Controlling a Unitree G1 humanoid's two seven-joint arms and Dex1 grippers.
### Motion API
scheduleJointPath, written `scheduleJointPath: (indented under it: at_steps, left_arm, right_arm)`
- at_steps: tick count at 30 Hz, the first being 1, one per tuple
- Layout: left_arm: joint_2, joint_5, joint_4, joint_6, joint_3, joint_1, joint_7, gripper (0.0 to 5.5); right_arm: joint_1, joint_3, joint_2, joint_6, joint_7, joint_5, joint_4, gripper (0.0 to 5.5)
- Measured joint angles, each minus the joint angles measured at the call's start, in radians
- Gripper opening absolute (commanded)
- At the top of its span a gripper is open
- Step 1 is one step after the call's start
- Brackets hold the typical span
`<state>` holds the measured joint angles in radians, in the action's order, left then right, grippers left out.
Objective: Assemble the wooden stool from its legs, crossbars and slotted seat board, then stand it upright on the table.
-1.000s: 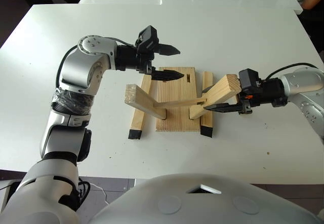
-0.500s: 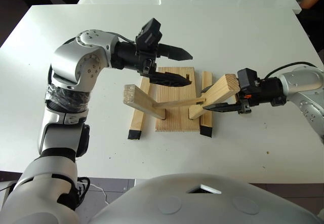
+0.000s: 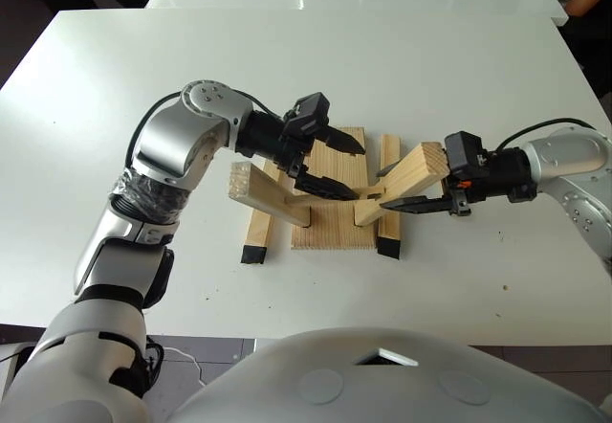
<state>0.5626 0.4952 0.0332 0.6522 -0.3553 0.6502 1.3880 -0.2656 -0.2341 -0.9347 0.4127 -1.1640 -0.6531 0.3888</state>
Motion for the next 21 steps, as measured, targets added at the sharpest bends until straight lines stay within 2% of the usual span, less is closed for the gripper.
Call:
scheduleJointPath:
  at_steps: [13, 21]
  left_arm:
    - [-0.022, 0.001, -0.087, -0.041, -0.026, 0.001, 0.026, 4.34]
    - [-0.031, 0.02, -0.127, 0.022, -0.039, -0.005, 0.015, 4.34]
  right_arm:
    - [0.016, -0.009, 0.002, -0.024, 0.012, 0.008, -0.002, 2.03]
    - [0.016, -0.012, 0.003, -0.029, 0.013, 0.01, -0.004, 2.03]
